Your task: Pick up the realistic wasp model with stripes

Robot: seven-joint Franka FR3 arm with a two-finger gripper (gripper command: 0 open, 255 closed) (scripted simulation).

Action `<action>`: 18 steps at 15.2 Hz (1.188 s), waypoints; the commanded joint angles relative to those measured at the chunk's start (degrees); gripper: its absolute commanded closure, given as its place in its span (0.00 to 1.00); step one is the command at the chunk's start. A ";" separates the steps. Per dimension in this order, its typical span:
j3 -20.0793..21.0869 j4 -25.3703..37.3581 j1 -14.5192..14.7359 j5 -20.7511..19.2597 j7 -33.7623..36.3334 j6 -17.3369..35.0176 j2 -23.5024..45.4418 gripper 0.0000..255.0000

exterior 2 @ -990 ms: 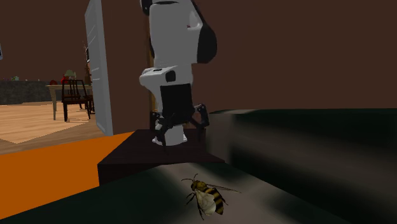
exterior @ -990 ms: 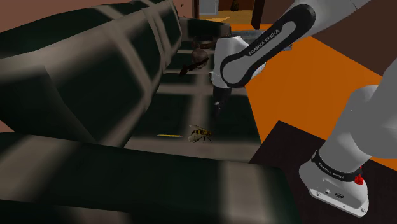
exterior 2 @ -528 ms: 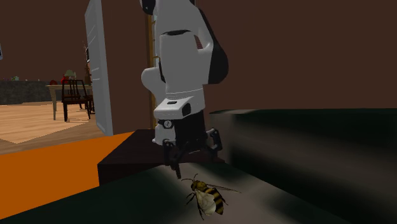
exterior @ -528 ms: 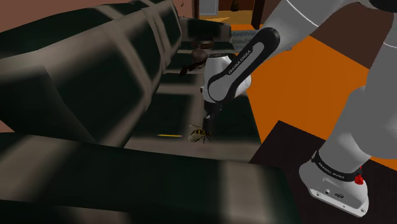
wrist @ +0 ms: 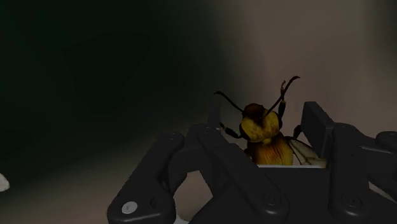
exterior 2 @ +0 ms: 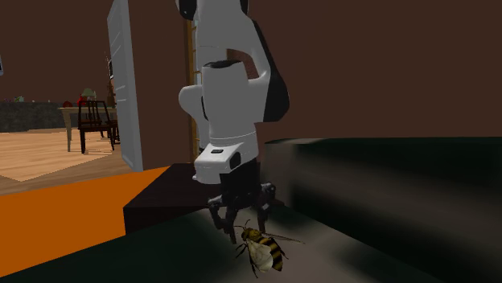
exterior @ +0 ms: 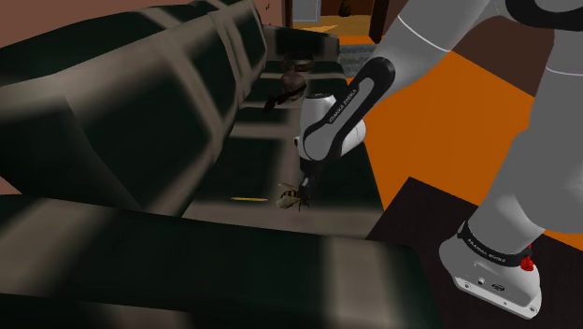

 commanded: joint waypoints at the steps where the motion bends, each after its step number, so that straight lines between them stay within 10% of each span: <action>1: 0.02 -0.02 -0.04 0.08 -0.12 0.23 0.20 1.00; 18: -0.63 -0.06 0.33 -1.90 2.23 -6.50 -6.67 1.00</action>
